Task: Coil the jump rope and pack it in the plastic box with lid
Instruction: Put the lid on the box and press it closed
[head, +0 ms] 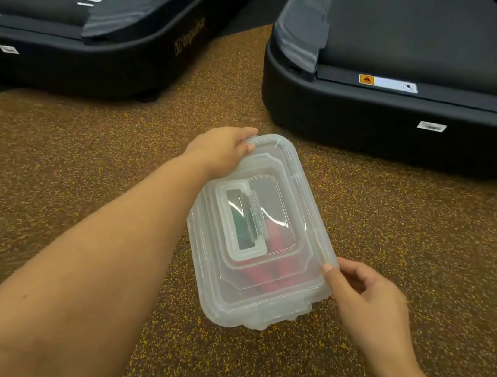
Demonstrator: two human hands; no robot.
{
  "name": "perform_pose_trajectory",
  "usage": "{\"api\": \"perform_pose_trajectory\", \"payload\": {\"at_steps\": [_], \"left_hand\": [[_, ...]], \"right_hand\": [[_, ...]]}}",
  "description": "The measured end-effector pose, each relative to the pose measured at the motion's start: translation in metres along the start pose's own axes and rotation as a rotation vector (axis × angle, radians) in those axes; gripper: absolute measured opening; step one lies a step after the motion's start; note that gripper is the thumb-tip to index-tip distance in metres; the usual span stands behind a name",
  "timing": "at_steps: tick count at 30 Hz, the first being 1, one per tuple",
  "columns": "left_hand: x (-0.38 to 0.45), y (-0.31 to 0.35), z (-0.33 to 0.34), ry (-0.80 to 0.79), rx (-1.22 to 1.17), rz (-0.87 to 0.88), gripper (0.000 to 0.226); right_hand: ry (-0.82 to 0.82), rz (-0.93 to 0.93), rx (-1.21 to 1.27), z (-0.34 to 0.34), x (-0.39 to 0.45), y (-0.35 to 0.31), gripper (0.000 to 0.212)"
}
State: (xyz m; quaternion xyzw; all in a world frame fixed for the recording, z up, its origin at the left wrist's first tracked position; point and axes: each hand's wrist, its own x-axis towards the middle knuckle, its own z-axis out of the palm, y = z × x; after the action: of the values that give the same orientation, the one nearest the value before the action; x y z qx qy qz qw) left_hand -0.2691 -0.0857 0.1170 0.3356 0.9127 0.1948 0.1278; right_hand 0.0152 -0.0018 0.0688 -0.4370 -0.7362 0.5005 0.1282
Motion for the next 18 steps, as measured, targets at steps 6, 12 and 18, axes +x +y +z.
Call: {"api": "perform_pose_trajectory", "payload": {"at_steps": [6, 12, 18], "left_hand": [[0.011, -0.013, 0.02, -0.036, -0.025, -0.052, 0.045], [0.016, -0.022, 0.036, -0.063, -0.033, -0.078, 0.045], [0.021, -0.023, 0.042, -0.059, -0.029, -0.073, 0.044]], "right_hand": [[-0.02, 0.03, 0.024, 0.003, 0.011, 0.0, 0.008], [-0.021, 0.04, 0.08, 0.005, 0.015, 0.001, 0.009], [-0.046, 0.034, 0.108, 0.009, 0.02, 0.006, 0.017]]}}
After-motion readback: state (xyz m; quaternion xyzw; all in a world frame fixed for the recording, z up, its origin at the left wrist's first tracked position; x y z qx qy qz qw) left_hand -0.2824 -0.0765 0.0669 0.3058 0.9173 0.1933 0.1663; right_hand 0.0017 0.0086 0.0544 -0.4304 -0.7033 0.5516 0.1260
